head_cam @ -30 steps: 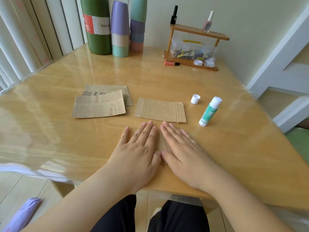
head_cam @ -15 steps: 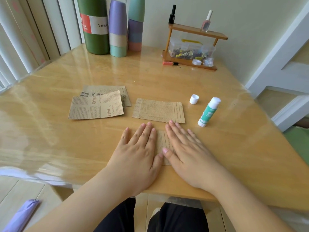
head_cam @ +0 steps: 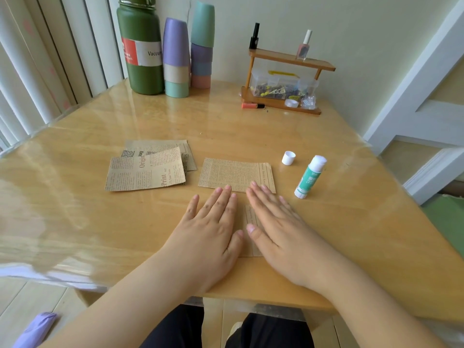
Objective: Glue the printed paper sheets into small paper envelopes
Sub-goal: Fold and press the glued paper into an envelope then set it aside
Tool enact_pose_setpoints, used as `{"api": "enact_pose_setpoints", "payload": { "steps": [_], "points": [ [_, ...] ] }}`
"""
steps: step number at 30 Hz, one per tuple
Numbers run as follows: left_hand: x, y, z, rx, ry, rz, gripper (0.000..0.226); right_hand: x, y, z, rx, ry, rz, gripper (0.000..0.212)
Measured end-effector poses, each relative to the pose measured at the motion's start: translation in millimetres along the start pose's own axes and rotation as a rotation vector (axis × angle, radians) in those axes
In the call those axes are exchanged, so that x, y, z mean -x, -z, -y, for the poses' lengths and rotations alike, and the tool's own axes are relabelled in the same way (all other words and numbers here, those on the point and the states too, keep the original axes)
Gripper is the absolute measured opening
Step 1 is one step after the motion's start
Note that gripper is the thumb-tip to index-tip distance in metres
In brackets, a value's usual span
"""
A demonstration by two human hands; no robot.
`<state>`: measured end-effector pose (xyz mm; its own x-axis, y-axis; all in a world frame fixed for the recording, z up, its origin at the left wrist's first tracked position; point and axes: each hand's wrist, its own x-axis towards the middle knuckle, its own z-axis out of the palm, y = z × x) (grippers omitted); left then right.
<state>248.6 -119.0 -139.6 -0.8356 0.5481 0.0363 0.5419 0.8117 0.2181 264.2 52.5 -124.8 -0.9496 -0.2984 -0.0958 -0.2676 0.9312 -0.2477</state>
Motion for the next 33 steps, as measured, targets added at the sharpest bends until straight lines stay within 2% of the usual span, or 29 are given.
{"api": "enact_pose_setpoints", "payload": {
  "steps": [4, 15, 18, 22, 27, 33],
  "points": [
    [-7, -5, 0, -0.033, -0.042, 0.034, 0.082, -5, -12, 2, 0.069, 0.007, 0.007, 0.078],
    [-9, -9, 0, -0.063, -0.041, 0.036, 0.082, -6, -18, 2, 0.119, -0.01, -0.007, 0.081],
    [-8, -8, 1, -0.048, -0.05, 0.03, 0.082, -8, -17, -2, 0.061, 0.008, -0.018, 0.076],
    [-4, -2, 1, 0.004, -0.043, 0.003, 0.081, -4, -2, -4, -0.207, -0.004, -0.041, 0.057],
    [-6, -1, 1, -0.014, -0.039, -0.013, 0.081, -1, 4, -14, -0.053, -0.014, -0.021, 0.06],
    [-8, -10, 0, -0.075, -0.03, 0.024, 0.076, 0, -13, -14, 0.14, -0.062, -0.005, 0.081]
  ]
}}
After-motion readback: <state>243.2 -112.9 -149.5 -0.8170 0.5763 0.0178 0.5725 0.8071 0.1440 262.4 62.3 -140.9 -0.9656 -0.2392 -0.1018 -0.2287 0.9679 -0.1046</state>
